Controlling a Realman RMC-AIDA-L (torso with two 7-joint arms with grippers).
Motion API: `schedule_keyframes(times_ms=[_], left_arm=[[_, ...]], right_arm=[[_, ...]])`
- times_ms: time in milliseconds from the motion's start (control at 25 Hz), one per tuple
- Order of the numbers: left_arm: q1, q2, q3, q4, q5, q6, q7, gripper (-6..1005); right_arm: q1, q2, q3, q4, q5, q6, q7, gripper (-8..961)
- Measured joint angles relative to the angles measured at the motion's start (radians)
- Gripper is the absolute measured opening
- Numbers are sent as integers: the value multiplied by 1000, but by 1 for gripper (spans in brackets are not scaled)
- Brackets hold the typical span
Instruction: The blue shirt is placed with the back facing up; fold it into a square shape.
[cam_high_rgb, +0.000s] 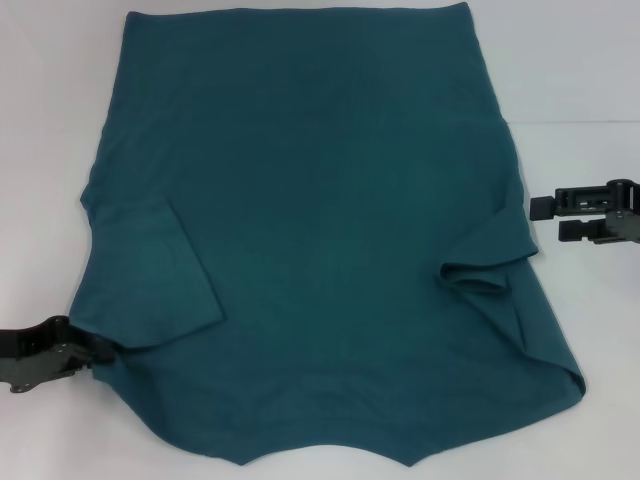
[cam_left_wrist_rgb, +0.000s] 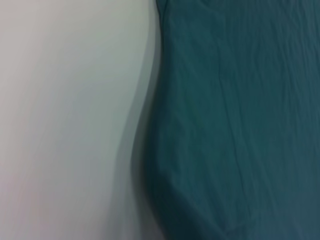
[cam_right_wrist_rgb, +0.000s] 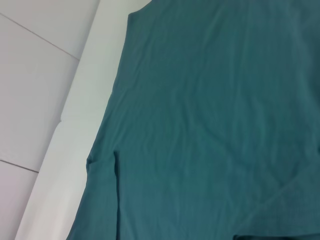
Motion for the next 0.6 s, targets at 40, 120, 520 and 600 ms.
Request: schedule_keyframes(times_ms=[40,120,520,600], left_arm=[[0,0,0,0,0,0,5,215],[0,0,-1,0,0,1,13,157],[8,12,-15,11,-108,75,124,15],[9,14,-16,11,-120,77,136,16]], right_arm=[[-1,-1,-1,0,0,-3,-1,851],[-2,-7,-4,1,0,-19,-11,851],[-29,-53,-11,2,-33,-121,-33,851],[-32,-55,-12,0,-69,-137,-29,851]])
